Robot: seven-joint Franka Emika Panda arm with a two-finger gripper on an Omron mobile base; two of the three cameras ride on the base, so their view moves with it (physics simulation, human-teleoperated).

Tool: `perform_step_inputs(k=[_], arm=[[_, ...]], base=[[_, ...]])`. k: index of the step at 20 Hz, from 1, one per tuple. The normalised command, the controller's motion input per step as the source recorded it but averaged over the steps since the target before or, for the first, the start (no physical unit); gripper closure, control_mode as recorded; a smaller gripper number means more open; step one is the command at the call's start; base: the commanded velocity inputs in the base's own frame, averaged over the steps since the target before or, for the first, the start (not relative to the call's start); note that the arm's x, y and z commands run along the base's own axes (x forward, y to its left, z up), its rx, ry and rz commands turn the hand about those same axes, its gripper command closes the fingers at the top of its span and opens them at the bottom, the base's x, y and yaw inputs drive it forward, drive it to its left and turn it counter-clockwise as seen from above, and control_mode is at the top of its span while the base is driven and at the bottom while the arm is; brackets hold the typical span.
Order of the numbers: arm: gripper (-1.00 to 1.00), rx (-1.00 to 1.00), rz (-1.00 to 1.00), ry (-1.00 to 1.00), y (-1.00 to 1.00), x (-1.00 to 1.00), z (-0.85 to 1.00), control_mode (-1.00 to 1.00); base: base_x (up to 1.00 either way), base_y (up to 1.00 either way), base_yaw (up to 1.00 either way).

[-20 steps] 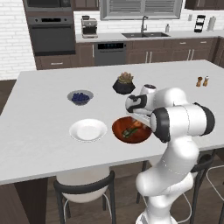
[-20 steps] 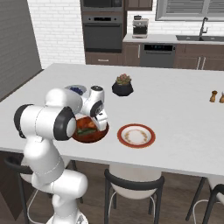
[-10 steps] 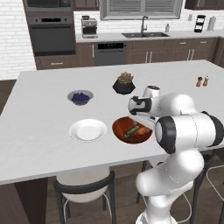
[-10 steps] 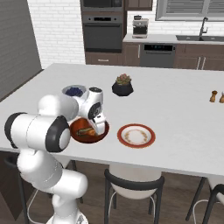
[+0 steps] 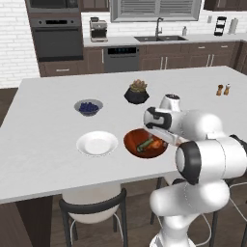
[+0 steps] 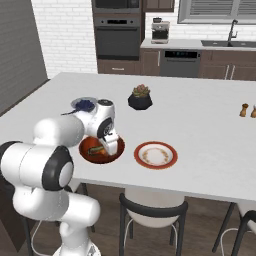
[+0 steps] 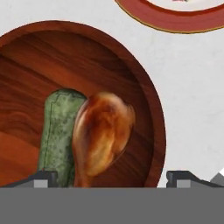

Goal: Pick the chicken drumstick and cucumber from their plates and place them in the bowl. Then put the bowl in the fridge.

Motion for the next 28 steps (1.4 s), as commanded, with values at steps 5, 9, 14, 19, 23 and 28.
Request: perform_step_inputs(k=[5,9,14,19,23,28], arm=[[-1.0,0.03,0.0,0.0,0.01,-0.34,0.44,-1.0],[-1.0,0.05,0.0,0.0,0.0,-0.65,0.01,-1.0],[-1.0,0.02,0.0,0.01,0.26,-0.45,-0.03,-1.0],[-1.0,0.01,0.0,0.11,0.07,0.04,-0.24,-1.0],[-1.0,0.01,0.0,0.06,-0.05,0.01,-0.45,-1.0],[-1.0,0.02,0.0,0.02,-0.01,0.05,-0.42,-1.0]], base=[[0.0,0.0,0.0],[0.0,0.0,0.0],[0.0,0.0,0.0],[0.0,0.0,0.0],[0.0,0.0,0.0],[0.0,0.0,0.0]])
